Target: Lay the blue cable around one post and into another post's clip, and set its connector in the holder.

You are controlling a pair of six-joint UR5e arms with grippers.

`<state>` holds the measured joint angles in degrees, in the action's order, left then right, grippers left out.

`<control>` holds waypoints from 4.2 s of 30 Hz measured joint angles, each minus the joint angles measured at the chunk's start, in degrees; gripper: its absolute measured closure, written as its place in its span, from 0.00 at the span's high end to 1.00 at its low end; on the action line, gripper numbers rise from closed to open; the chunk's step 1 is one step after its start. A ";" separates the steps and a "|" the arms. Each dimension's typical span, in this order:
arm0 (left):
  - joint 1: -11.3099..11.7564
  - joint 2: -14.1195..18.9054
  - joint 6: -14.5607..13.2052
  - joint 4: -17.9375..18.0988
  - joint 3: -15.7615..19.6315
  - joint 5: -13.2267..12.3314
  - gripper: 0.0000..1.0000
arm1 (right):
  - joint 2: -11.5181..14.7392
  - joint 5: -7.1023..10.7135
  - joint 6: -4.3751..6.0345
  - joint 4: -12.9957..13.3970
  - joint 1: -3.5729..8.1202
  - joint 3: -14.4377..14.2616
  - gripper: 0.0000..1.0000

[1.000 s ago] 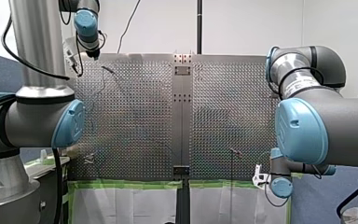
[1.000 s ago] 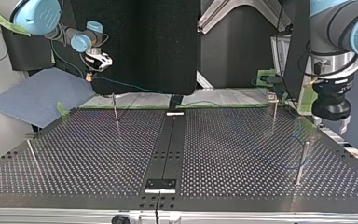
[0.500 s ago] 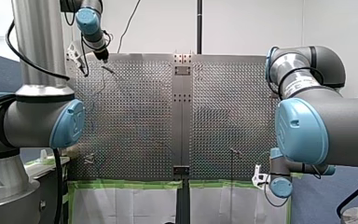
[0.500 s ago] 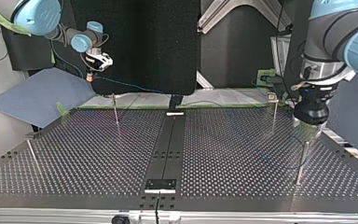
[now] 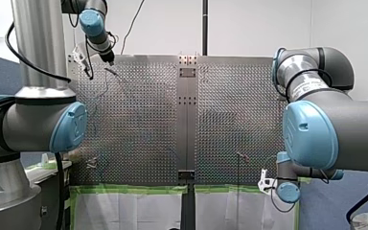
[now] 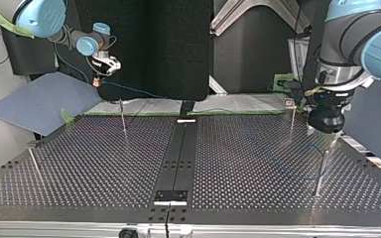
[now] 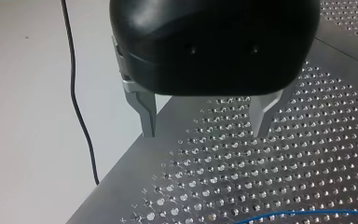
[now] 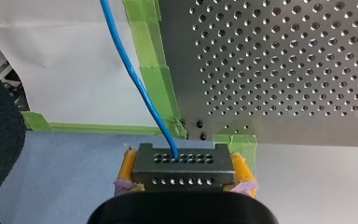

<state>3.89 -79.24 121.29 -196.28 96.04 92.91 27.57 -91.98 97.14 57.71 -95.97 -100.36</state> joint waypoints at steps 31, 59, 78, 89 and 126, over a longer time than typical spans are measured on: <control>-0.27 -0.07 -1.24 -3.14 0.08 8.99 1.00 | 0.00 -0.22 0.00 -0.05 -0.81 0.14 0.00; -3.65 3.97 -4.21 0.13 1.17 4.51 1.00 | 1.16 2.51 -1.74 -2.26 -1.71 0.12 0.00; -12.68 -0.50 -8.69 9.64 6.27 -1.22 1.00 | 8.08 0.15 0.14 -1.22 -2.13 -5.77 0.00; -18.85 -4.43 -9.96 15.79 12.44 1.11 1.00 | 8.17 0.20 0.47 0.13 -2.12 -6.11 0.00; -35.32 -20.79 -13.66 32.26 21.63 12.46 1.00 | 8.17 10.40 0.18 3.18 -2.15 -5.79 0.00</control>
<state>-31.43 -100.03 107.64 -164.02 117.68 105.37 35.74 -81.58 97.31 60.89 -98.12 -106.15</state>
